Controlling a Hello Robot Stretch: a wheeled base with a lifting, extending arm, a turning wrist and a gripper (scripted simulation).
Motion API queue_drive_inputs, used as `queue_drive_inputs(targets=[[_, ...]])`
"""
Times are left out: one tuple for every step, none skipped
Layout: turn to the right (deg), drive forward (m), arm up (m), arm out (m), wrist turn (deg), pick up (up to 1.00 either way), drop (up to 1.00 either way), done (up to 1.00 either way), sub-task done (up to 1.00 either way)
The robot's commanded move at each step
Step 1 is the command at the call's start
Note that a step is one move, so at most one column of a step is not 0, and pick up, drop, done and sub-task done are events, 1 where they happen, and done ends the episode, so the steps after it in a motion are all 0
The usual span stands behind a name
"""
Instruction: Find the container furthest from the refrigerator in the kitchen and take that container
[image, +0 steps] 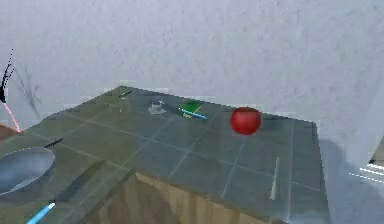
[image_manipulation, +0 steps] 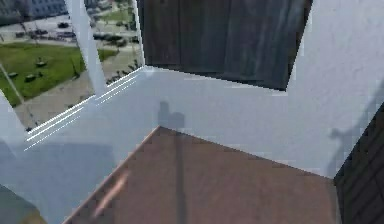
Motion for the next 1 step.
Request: queue_drive_inputs(targets=[[-45.0, 0.0, 0.0, 0.0, 0.0, 0.0, 0.0, 0.0, 0.0]])
